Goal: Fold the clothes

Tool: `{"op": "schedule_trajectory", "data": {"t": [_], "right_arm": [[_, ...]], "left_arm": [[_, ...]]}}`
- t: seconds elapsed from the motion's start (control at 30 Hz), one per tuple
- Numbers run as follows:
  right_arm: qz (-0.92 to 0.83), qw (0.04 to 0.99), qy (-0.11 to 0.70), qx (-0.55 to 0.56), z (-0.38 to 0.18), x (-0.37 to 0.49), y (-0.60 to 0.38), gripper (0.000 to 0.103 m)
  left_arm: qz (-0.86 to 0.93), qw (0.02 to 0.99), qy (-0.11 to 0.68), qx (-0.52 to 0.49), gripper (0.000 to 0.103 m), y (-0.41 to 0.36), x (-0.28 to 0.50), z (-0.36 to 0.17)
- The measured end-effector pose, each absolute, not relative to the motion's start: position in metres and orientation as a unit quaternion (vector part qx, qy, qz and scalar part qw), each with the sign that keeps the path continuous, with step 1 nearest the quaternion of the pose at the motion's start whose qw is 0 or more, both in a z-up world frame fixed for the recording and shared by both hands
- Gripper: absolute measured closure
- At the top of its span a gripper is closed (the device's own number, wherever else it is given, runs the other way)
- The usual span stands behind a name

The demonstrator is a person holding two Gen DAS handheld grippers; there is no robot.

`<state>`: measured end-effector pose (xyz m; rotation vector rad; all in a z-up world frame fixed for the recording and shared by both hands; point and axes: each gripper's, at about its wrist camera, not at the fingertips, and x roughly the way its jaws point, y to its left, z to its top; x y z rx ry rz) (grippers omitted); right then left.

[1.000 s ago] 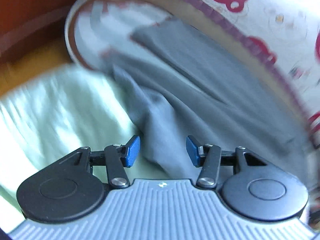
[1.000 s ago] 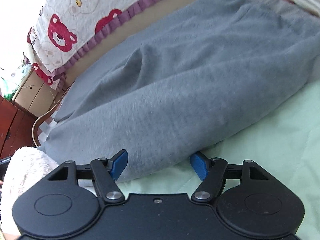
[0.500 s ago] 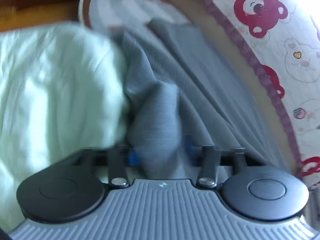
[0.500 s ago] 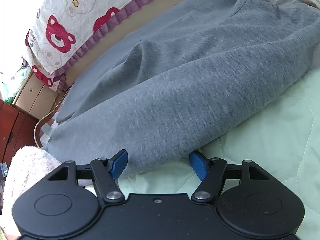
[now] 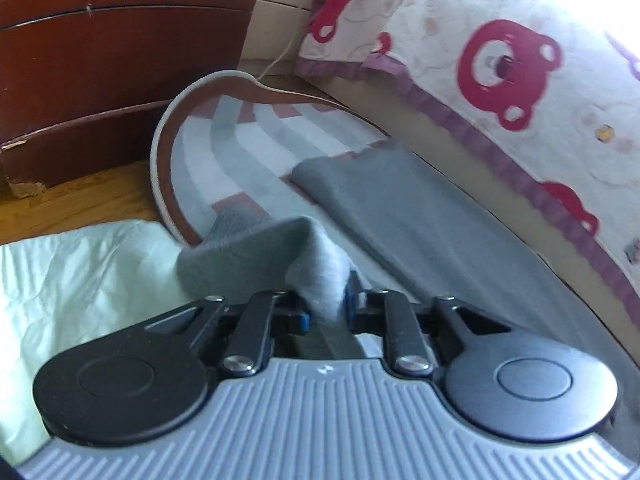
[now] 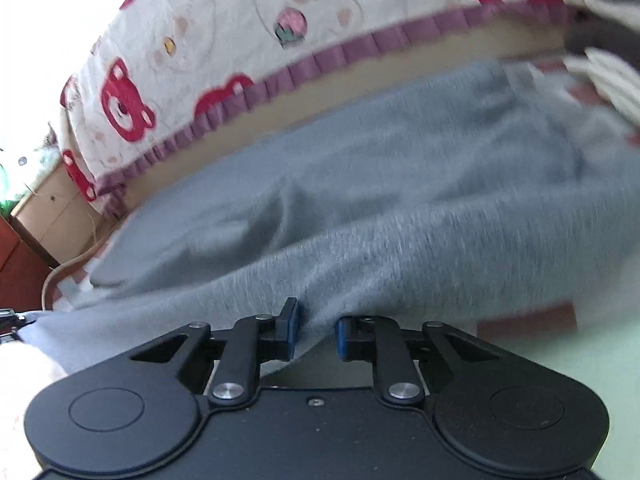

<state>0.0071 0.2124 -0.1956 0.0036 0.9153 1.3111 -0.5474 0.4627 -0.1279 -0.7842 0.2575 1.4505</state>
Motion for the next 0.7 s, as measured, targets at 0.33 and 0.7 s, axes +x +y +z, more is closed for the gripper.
{"op": "schedule_trajectory", "data": {"t": [0.33, 0.7], "right_arm": [[0.503, 0.748, 0.429, -0.052, -0.197, 0.058, 0.293, 0.093], [0.52, 0.793, 0.292, -0.126, -0.156, 0.035, 0.249, 0.048]], "left_arm": [[0.664, 0.648, 0.185, -0.325, 0.071, 0.566, -0.528, -0.173], [0.611, 0.721, 0.121, -0.302, 0.061, 0.536, -0.559, -0.163]]}}
